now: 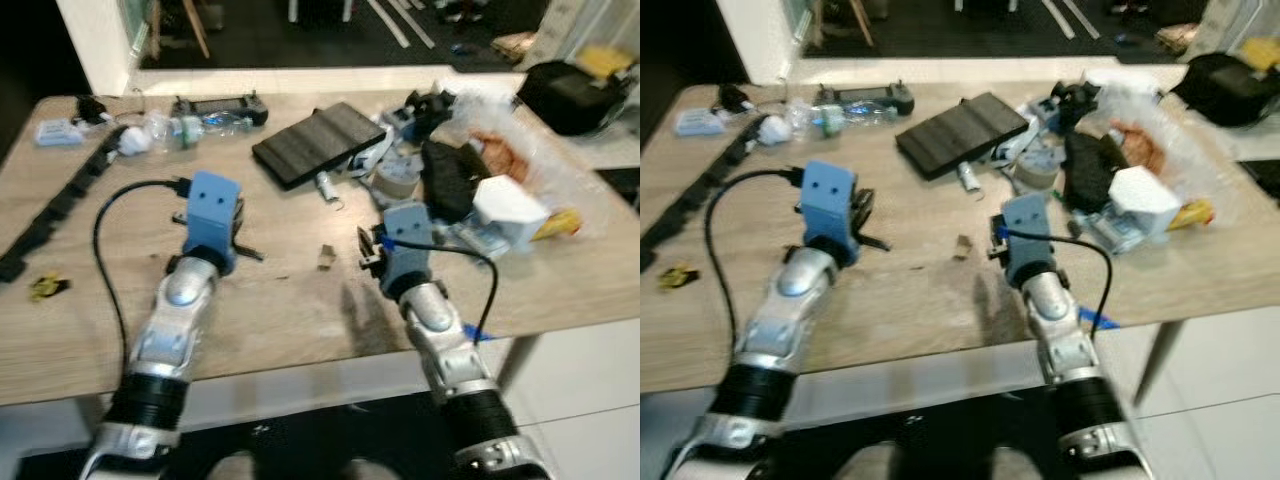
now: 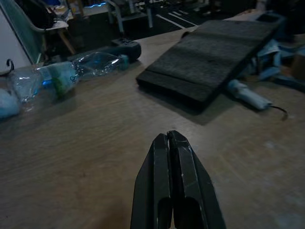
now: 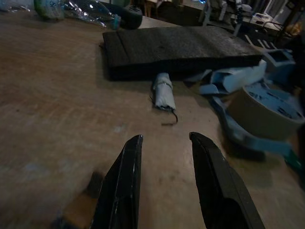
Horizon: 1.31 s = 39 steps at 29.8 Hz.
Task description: Picking trash to rubbish bin
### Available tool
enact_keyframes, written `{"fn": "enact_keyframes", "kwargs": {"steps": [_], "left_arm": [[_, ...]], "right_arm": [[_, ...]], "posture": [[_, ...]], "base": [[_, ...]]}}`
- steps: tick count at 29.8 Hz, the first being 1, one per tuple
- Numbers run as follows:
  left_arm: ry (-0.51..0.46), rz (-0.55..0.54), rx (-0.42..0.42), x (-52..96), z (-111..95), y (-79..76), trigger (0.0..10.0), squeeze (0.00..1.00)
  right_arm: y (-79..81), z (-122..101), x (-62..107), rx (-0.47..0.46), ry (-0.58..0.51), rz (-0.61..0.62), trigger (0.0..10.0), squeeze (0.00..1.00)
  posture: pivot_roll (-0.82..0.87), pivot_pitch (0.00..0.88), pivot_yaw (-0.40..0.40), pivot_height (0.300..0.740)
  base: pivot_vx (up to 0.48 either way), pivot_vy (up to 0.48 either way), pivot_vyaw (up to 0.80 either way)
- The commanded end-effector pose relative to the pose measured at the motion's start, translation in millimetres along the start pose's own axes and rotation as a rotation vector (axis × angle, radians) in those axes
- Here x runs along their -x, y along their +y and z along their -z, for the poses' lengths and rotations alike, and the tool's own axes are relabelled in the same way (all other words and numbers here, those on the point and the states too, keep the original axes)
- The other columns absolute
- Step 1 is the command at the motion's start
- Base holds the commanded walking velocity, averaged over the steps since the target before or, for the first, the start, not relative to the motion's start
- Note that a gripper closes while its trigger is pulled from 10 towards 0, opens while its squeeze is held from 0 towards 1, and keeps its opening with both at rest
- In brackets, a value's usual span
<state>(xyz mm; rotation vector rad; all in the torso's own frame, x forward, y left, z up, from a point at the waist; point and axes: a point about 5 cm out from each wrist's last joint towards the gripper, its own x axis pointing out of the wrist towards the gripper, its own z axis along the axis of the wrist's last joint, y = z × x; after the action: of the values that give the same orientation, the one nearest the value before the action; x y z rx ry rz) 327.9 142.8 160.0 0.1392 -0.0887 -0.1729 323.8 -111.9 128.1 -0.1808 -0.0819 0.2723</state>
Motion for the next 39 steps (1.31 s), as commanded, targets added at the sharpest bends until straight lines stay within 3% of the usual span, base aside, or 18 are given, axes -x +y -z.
{"fn": "enact_keyframes", "kwargs": {"steps": [1, 5, 6, 7, 8, 15, 25, 33, 34, 35, 36, 37, 39], "left_arm": [[0.000, 0.032, 0.018, 1.2, 2.5, -4.1, 10.0, 0.00], [-0.012, 0.162, 0.056, 6.0, 1.7, -12.9, 10.0, 0.00], [-0.028, 0.214, 0.056, 8.6, -0.4, -16.3, 10.0, 0.00], [-0.028, 0.214, 0.056, 8.6, -0.4, -16.3, 10.0, 0.00], [-0.049, 0.310, 0.038, 14.7, -2.0, -20.7, 10.0, 0.00], [-0.038, 0.457, -0.029, 29.2, 3.8, -20.7, 10.0, 0.00], [-0.024, 0.516, -0.049, 33.7, 6.4, -24.7, 10.0, 0.00], [-0.023, 0.544, -0.055, 34.4, 5.9, -26.0, 10.0, 0.00], [-0.022, 0.550, -0.054, 34.8, 5.9, -26.4, 10.0, 0.00], [-0.022, 0.550, -0.054, 34.8, 5.9, -26.4, 10.0, 0.00], [-0.022, 0.554, -0.053, 35.1, 5.9, -26.8, 10.0, 0.00], [-0.020, 0.559, -0.054, 35.2, 6.1, -27.4, 10.0, 0.00], [-0.020, 0.559, -0.054, 35.2, 6.1, -27.4, 10.0, 0.00]], "right_arm": [[-4.3, 1.2, 0.9, 0.006, -0.001, 0.009, 10.0, 0.00], [-1.9, 5.9, 2.5, 0.018, 0.007, -0.033, 10.0, 0.02], [-1.0, 7.6, 3.4, 0.024, 0.013, -0.049, 10.0, 0.23], [-1.0, 7.6, 3.4, 0.024, 0.013, -0.049, 10.0, 0.23], [3.5, 9.6, 6.0, 0.004, 0.019, -0.105, 10.0, 1.00], [11.9, 12.7, 12.1, -0.047, 0.012, -0.200, 10.0, 1.00], [23.6, 13.7, 9.7, -0.056, -0.029, -0.294, 10.0, 1.00], [16.0, 25.9, 2.7, -0.072, 0.035, -0.262, 10.0, 1.00], [13.8, 26.2, 0.4, -0.074, 0.039, -0.256, 10.0, 0.69], [13.8, 26.2, 0.4, -0.074, 0.039, -0.256, 10.0, 0.69], [12.5, 26.4, -1.2, -0.083, 0.042, -0.255, 10.0, 0.30], [10.9, 27.9, -3.5, -0.106, 0.053, -0.251, 10.0, 0.00], [10.9, 27.9, -3.5, -0.106, 0.053, -0.251, 10.0, 0.00]], "posture": [[0.01, 0.070, -0.016, 0.740], [0.02, 0.071, -0.013, 0.740], [0.02, 0.071, -0.013, 0.740], [0.02, 0.071, -0.013, 0.740], [0.02, 0.074, -0.008, 0.740], [0.02, 0.076, -0.008, 0.740], [0.03, 0.077, -0.005, 0.740], [0.04, 0.080, 0.001, 0.740], [0.04, 0.083, 0.005, 0.740], [0.04, 0.083, 0.005, 0.740], [0.04, 0.083, 0.005, 0.740], [0.04, 0.083, 0.006, 0.740], [0.04, 0.083, 0.006, 0.740]], "base": [[0.000, 0.000, 0.00], [0.000, 0.000, 0.00], [0.000, 0.000, 0.00], [0.000, 0.000, 0.00], [0.000, 0.000, 0.00], [0.000, 0.000, 0.00], [0.000, 0.000, 0.00], [0.000, 0.000, 0.00], [0.000, 0.000, 0.00], [0.000, 0.000, 0.00], [0.000, 0.000, 0.00], [0.000, 0.000, 0.00], [0.000, 0.000, 0.00]]}}
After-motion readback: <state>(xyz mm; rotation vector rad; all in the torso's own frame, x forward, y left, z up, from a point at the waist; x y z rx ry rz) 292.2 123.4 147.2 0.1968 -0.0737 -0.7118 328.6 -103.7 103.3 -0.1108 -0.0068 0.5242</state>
